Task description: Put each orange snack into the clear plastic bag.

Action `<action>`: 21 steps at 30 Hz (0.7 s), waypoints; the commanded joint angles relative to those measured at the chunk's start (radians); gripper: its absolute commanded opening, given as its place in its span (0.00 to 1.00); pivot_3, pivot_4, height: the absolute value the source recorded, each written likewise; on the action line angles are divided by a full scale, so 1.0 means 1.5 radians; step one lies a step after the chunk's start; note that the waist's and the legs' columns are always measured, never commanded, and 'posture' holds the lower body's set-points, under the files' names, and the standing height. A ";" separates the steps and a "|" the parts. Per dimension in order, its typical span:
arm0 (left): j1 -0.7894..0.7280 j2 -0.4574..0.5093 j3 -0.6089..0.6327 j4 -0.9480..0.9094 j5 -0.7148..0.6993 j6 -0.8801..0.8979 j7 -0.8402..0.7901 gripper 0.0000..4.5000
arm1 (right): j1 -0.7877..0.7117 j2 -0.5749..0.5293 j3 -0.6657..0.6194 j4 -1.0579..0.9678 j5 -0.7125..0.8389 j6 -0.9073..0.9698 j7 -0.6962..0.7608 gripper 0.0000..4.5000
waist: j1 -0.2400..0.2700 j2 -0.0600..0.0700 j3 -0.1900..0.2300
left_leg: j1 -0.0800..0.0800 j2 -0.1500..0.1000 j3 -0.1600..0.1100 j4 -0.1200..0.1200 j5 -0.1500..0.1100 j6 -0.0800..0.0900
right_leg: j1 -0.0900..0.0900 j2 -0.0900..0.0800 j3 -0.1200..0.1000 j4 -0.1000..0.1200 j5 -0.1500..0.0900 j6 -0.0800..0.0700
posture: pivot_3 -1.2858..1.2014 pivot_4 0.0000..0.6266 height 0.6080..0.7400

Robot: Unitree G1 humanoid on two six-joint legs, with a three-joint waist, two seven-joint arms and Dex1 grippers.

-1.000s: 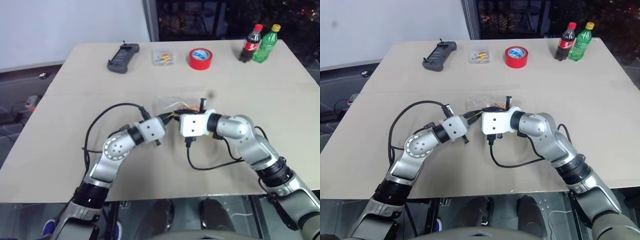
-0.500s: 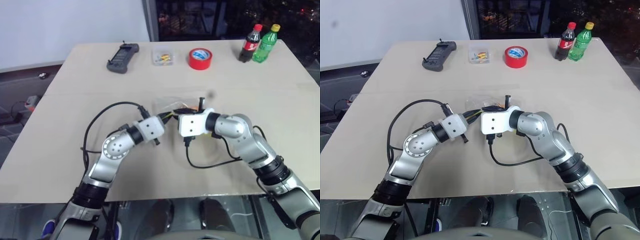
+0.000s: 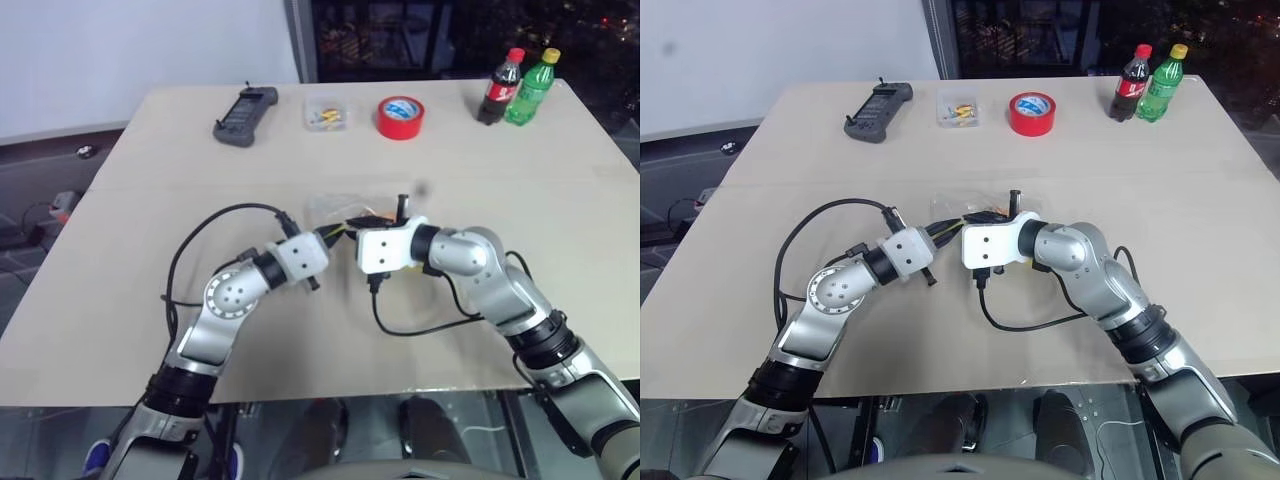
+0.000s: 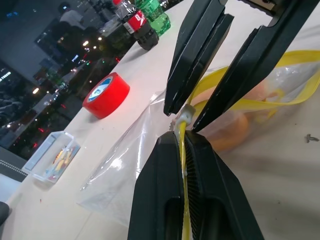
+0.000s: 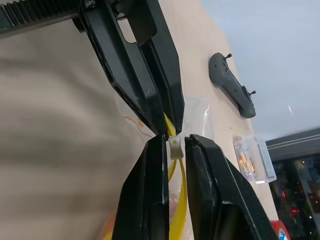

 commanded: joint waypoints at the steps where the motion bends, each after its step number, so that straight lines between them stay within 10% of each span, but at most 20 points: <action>1: 0.001 -0.003 0.000 -0.048 -0.010 -0.008 -0.002 0.00 | -0.021 0.008 -0.008 -0.007 0.000 -0.017 -0.004 0.14 | 0.000 0.000 0.000 | 0.000 0.000 0.000 0.000 0.000 0.000 | 0.000 0.000 0.000 0.000 0.000 0.000 | 0.52 0.24 1.00; 21: 0.006 -0.002 0.004 -0.057 -0.019 0.008 -0.012 0.00 | -0.023 0.018 -0.004 -0.003 -0.003 -0.035 0.002 0.01 | 0.000 0.000 0.000 | 0.000 0.000 0.000 0.000 0.000 0.000 | 0.000 0.000 0.000 0.000 0.000 0.000 | 0.52 0.24 1.00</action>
